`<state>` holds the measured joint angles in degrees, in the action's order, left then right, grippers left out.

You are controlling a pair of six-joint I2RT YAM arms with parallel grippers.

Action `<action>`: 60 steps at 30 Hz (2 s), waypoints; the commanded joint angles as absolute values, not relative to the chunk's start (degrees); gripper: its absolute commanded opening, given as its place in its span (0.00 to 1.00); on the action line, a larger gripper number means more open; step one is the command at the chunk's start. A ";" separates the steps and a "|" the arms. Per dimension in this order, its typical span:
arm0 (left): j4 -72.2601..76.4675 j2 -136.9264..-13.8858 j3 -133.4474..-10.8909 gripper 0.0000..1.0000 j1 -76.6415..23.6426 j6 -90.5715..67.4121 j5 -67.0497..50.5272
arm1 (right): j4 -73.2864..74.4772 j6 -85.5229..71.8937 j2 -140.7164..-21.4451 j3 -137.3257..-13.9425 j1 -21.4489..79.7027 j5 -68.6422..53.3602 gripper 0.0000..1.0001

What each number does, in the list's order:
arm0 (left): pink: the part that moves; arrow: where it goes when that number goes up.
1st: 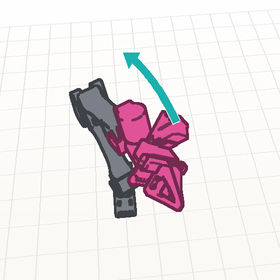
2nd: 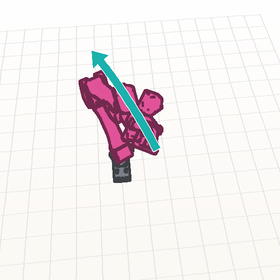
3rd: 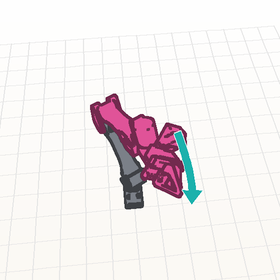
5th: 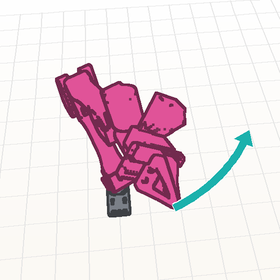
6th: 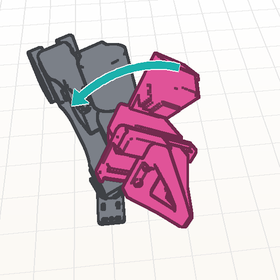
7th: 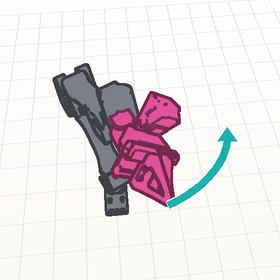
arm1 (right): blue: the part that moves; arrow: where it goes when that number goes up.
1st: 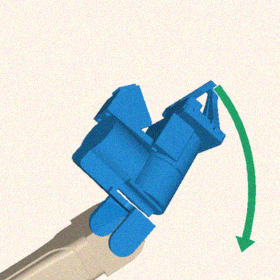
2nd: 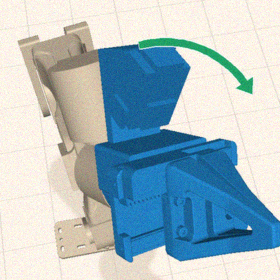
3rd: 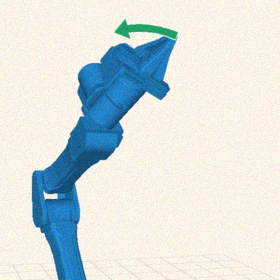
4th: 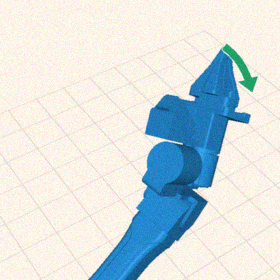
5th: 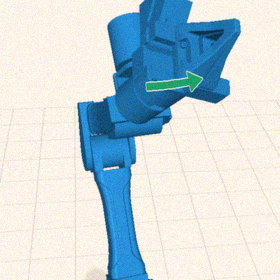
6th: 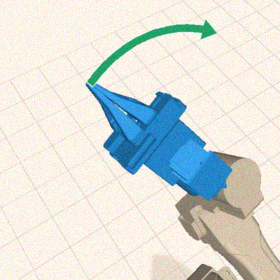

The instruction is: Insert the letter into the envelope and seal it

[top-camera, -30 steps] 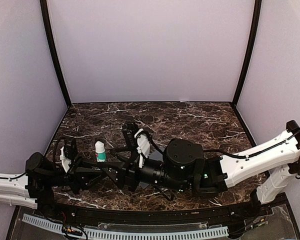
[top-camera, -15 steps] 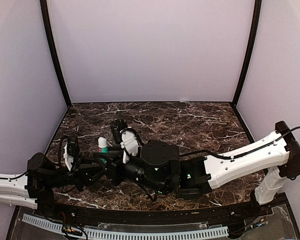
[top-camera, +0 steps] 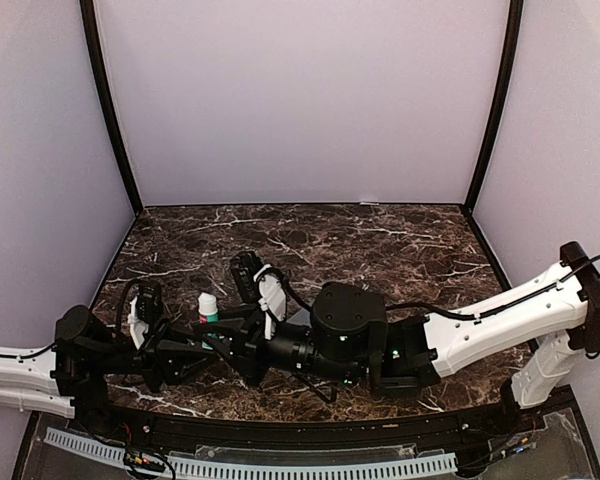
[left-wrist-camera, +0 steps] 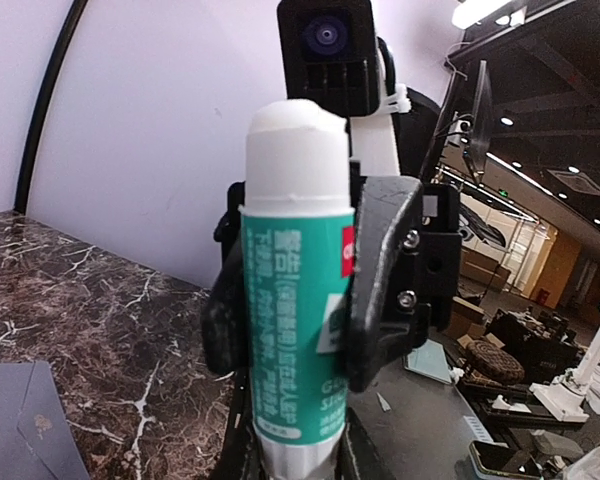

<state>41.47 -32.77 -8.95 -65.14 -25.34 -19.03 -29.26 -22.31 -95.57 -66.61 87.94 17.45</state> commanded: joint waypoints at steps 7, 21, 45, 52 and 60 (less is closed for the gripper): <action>62.13 -38.33 -9.66 0.02 -65.13 -33.69 -42.50 | -39.40 -19.22 -93.95 -63.35 83.82 -14.12 0.00; 51.51 -33.90 -10.22 0.01 -65.13 -28.37 -29.27 | -34.41 -19.43 -90.86 -63.63 83.61 -4.31 0.52; 39.11 -33.57 -12.03 0.00 -65.13 -23.21 -10.43 | -24.59 -27.42 -98.35 -73.40 85.23 16.19 0.23; 40.62 -34.36 -12.13 0.00 -65.13 -23.82 -13.91 | -26.75 -25.40 -96.31 -69.38 84.98 10.13 0.00; 54.10 -41.73 -11.93 0.00 -65.24 -28.37 -33.66 | -37.75 -20.37 -93.88 -62.85 80.60 -21.75 0.00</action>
<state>43.66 -39.09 -10.15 -65.17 -25.93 -21.89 -30.52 -22.33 -94.54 -64.38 82.28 -1.45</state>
